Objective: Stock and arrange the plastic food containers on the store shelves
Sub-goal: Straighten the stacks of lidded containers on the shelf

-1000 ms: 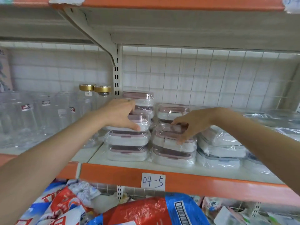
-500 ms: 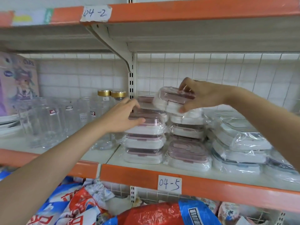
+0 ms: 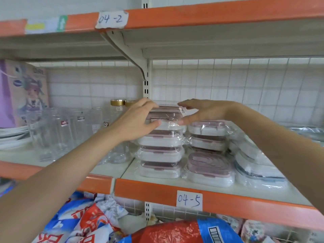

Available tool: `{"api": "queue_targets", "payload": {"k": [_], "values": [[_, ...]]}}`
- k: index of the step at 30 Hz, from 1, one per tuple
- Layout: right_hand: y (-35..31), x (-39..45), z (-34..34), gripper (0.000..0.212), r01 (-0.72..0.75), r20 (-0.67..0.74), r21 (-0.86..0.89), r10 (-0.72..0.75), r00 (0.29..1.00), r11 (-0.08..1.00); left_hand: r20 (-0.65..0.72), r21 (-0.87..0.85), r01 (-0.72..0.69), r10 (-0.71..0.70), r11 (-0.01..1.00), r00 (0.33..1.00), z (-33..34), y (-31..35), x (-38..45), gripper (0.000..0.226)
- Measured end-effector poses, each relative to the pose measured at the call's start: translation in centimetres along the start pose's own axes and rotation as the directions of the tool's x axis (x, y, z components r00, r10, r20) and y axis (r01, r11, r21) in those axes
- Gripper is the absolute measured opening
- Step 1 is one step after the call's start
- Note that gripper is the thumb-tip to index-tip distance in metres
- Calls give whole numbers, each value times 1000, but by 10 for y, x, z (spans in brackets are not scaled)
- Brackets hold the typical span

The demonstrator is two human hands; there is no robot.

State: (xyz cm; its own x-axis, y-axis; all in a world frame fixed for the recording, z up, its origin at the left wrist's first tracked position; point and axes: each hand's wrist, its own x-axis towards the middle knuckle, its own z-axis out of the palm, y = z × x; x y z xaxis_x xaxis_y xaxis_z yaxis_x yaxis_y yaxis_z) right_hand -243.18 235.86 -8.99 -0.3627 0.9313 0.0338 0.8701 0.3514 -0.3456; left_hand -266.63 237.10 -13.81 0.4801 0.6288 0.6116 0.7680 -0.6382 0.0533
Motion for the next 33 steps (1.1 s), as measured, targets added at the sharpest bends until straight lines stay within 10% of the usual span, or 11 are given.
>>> {"api": "queue_targets", "payload": {"k": [14, 25, 33], "values": [[55, -26, 77, 75, -94, 233, -459, 221, 947, 884, 28, 164, -67, 63, 984, 998, 42, 32, 14, 90], [36, -32, -18, 72, -45, -162, -333, -10, 987, 942, 18, 64, -66, 65, 996, 998, 34, 30, 21, 62], [78, 20, -26, 62, -274, -303, -235, 197, 932, 933, 100, 116, -66, 55, 991, 993, 31, 33, 28, 63]]}}
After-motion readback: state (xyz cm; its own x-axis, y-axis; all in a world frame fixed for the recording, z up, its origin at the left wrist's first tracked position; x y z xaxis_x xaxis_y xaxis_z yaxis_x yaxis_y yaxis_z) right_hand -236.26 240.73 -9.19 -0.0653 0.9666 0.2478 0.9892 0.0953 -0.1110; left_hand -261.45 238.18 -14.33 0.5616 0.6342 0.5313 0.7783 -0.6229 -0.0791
